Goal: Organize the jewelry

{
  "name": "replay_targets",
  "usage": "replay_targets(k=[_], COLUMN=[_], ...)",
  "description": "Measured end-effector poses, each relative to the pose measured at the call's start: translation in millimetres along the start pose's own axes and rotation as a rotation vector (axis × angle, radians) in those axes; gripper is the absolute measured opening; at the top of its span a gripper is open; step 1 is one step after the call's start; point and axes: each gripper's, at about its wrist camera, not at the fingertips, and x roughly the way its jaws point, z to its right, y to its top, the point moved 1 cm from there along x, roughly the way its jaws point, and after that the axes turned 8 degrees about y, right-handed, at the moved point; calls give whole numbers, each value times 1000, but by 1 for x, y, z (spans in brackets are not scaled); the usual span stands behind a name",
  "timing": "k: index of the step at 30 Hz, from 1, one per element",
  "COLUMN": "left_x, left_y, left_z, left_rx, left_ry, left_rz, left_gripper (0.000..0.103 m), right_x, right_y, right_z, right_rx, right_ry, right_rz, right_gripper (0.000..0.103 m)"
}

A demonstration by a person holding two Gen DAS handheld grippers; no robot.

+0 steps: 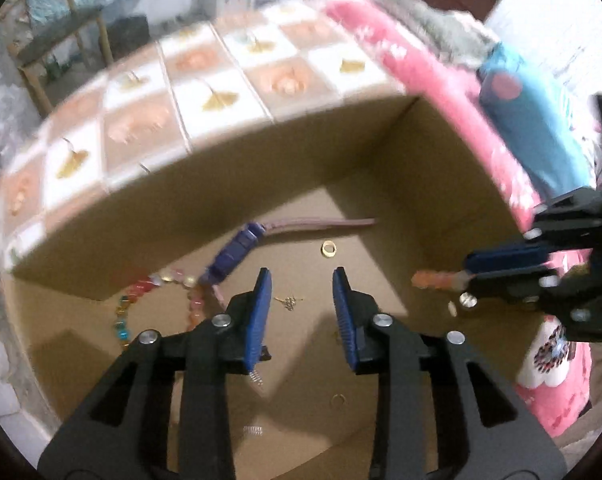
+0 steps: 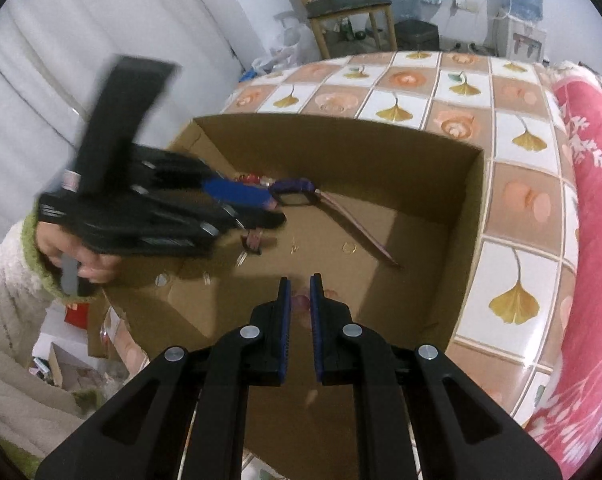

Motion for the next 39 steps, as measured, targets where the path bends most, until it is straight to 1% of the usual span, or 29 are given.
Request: replay_targets(k=[1, 2, 3, 4, 5, 6, 7, 9, 12, 13, 14, 16, 17, 18, 19, 20, 21, 22, 24, 26, 27, 28, 31, 32, 33, 34, 35, 36, 39], left_x=[-17, -26, -37, -51, -60, -69, -75, -90, -101, -106, -111, -119, -124, -127, -130, -133, -134, -135, -139, -143, -145, -146, -147, -146, -144, -144, -142, -140, -135], left_y=[-4, -7, -10, -18, -22, -29, -33, -47, -64, -72, -79, -93, -100, -106, -115, -124, -133, -139, -157, -171, -180, -185, -200, -204, -207, -209, -210, -210, -209], left_z=[0, 0, 1, 3, 5, 7, 8, 11, 12, 12, 12, 10, 8, 8, 7, 8, 10, 11, 15, 18, 20, 22, 23, 24, 25, 26, 28, 30, 32], left_rx=[0, 0, 7, 21, 27, 34, 37, 38, 35, 29, 19, -15, -33, -48, -61, -65, -68, -72, -87, -111, -130, -149, -196, -212, -233, -248, -263, -271, -292], left_ry=[-9, -9, -4, 6, 16, 27, 33, 45, 68, 77, 84, 84, 77, 67, 50, 36, 37, 43, 70, 103, 119, 133, 169, 187, 221, 251, 292, 331, 400], left_rz=[47, 75, 109, 152, 176, 203, 221, 268, 317, 338, 355, 388, 402, 413, 427, 434, 443, 452, 480, 502, 519, 531, 550, 549, 539, 531, 522, 512, 486], left_gripper=[42, 44, 48, 50, 52, 57, 61, 64, 67, 68, 68, 69, 70, 71, 73, 74, 77, 80, 85, 87, 91, 92, 94, 94, 94, 95, 95, 95, 95], right_x=[3, 6, 9, 10, 12, 12, 12, 11, -3, -12, -21, -42, -56, -64, -75, -82, -88, -92, -87, -76, -71, -63, -51, -50, -50, -50, -50, -50, -44], right_y=[0, 0, 0, -1, -1, -2, -3, -4, -7, -8, -10, -13, -19, -23, -31, -38, -46, -58, -79, -93, -99, -105, -116, -119, -123, -126, -129, -131, -134], right_z=[-1, -2, -4, -6, -9, -14, -17, -22, -28, -30, -33, -39, -46, -52, -61, -69, -77, -85, -99, -107, -109, -111, -116, -117, -120, -124, -126, -128, -135], right_rx=[-1, -2, -9, -20, -42, -78, -104, -120, -114, -102, -87, -49, -28, -17, -7, -4, -5, -3, 16, 44, 60, 75, 87, 92, 93, 93, 95, 98, 90], right_ry=[5, 1, -19, -52, -118, -196, -248, -288, -342, -365, -369, -349, -327, -315, -305, -307, -315, -330, -342, -336, -333, -338, -409, -439, -475, -498, -517, -523, -546], right_rz=[-20, -40, -58, -70, -76, -76, -73, -65, -14, 21, 55, 135, 193, 233, 295, 348, 392, 436, 480, 484, 478, 461, 435, 432, 437, 445, 453, 453, 435], right_gripper=[10, 10, 10, 10, 10, 11, 11, 16, 18, 18, 18, 19, 21, 29, 35, 45, 52, 55, 64, 69, 73, 75, 76, 80, 83, 83, 88, 92, 96])
